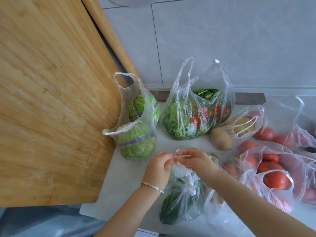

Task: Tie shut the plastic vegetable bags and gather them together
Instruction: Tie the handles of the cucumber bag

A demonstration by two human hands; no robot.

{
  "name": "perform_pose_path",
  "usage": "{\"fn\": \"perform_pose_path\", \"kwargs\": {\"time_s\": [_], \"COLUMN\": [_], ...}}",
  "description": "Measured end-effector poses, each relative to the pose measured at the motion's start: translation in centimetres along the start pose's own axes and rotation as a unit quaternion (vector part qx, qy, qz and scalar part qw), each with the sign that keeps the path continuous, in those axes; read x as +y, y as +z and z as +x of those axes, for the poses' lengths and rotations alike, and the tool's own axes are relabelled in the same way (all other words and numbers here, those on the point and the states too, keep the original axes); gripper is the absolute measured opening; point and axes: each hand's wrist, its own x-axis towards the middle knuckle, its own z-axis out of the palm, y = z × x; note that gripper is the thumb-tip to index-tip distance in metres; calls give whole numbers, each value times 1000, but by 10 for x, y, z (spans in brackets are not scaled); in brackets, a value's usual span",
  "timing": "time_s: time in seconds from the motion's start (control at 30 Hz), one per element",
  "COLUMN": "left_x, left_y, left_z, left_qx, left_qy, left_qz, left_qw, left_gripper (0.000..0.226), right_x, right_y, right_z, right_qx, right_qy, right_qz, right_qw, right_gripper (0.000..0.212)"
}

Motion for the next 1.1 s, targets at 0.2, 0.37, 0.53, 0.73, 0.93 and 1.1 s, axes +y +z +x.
{"fn": "perform_pose_path", "kwargs": {"time_s": [0.2, 0.37, 0.53, 0.73, 0.93, 1.1], "left_x": [-2, -3, 2, 4, 8, 8], "left_y": [1, 0, -2, -7, -7, -5], "left_z": [2, 9, 14, 15, 22, 23], "left_qx": [-146, -160, -153, -201, -187, -137], "left_qy": [-170, -238, -326, -406, -433, -252], "left_qz": [-195, -336, -410, -472, -411, -176], "left_qw": [955, 897, 838, 756, 780, 942], "left_gripper": [19, 26, 32, 30, 23, 26], "right_x": [11, 35, 40, 39, 30, 34], "right_y": [-6, -5, -6, -17, -25, -19], "right_z": [-3, 6, 10, 20, 24, 23], "right_qx": [-8, 100, 146, 101, 46, 92], "right_qy": [-149, -373, -474, -557, -579, -528], "right_qz": [-110, -337, -429, -471, -490, -415], "right_qw": [983, 858, 755, 676, 651, 735], "right_gripper": [45, 35, 29, 32, 15, 8]}}
